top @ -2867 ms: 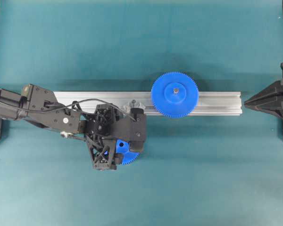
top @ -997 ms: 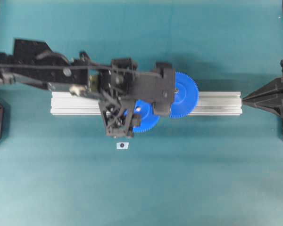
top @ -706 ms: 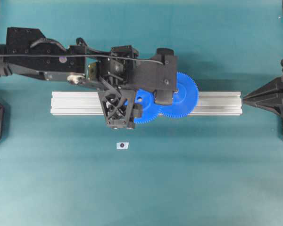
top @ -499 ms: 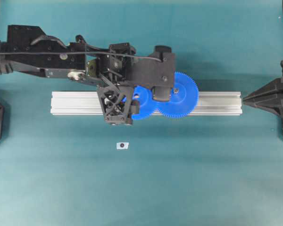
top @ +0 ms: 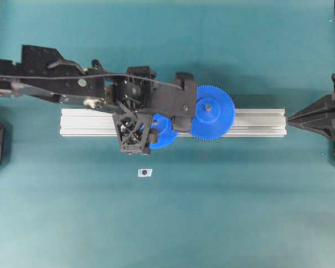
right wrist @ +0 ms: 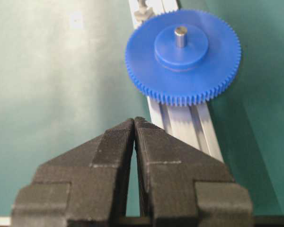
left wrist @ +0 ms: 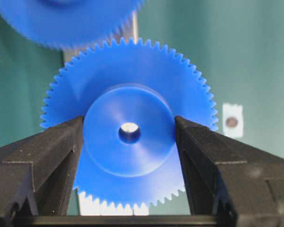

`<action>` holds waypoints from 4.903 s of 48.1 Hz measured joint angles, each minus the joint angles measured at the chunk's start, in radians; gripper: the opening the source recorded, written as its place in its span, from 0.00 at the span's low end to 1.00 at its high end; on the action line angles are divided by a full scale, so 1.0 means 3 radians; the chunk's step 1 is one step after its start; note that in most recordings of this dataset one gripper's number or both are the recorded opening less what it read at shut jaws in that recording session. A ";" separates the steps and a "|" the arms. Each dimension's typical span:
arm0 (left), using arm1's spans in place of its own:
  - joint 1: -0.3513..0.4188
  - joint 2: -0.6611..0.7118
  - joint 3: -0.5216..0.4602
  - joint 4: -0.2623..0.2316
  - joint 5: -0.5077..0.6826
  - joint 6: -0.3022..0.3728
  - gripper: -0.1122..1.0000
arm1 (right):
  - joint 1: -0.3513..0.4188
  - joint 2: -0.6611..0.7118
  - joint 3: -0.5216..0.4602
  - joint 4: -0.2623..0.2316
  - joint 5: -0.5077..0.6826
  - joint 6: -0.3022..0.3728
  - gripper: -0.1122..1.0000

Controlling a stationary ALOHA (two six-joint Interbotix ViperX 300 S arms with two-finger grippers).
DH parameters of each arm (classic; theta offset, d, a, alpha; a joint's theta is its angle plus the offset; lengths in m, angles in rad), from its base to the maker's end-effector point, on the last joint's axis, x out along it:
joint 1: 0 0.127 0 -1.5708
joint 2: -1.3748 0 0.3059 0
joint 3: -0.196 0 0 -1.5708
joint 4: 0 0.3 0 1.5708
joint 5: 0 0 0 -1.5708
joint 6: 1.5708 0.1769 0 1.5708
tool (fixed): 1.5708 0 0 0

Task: Find the location of the shaft and insert the small gear.

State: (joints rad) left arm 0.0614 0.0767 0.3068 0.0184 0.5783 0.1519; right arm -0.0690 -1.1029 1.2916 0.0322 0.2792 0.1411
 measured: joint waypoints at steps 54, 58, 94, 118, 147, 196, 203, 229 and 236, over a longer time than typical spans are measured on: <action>0.0051 -0.0026 0.0153 0.0000 0.0327 0.0036 0.69 | -0.0015 -0.0056 0.0015 0.0000 0.0000 0.0005 0.21; 0.0056 -0.0026 0.0153 0.0000 0.0322 0.0041 0.69 | -0.0031 -0.0056 0.0015 0.0005 0.0000 0.0000 0.21; 0.0205 -0.0046 0.0189 0.0010 0.0363 0.0082 0.69 | -0.0056 -0.0056 0.0015 0.0000 -0.0026 0.0000 0.21; 0.0225 -0.0046 0.0169 0.0015 0.0368 0.0153 0.69 | -0.0061 -0.0056 0.0026 0.0000 -0.0056 0.0005 0.21; 0.0235 0.0066 0.0031 0.0015 0.0450 0.0153 0.69 | -0.0066 -0.0061 0.0026 0.0000 -0.0061 0.0005 0.21; 0.0082 -0.0726 -0.0337 0.0026 0.0864 -0.0102 0.92 | -0.0082 -0.0072 0.0026 0.0000 -0.0061 0.0005 0.21; 0.0066 -0.0956 -0.0143 0.0026 0.0864 -0.0174 0.92 | -0.0082 -0.0077 0.0026 0.0000 -0.0061 0.0005 0.21; 0.0015 -0.1917 0.0793 0.0026 0.0020 -0.0736 0.92 | -0.0082 -0.0077 0.0026 0.0000 -0.0056 0.0051 0.21; -0.0020 -0.2091 0.1012 0.0026 -0.0041 -0.0839 0.90 | -0.0082 -0.0077 0.0026 0.0000 -0.0061 0.0056 0.21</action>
State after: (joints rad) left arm 0.0552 -0.5507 0.6105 0.0261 0.5660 -0.0997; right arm -0.0936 -1.1259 1.2993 0.0322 0.2608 0.1580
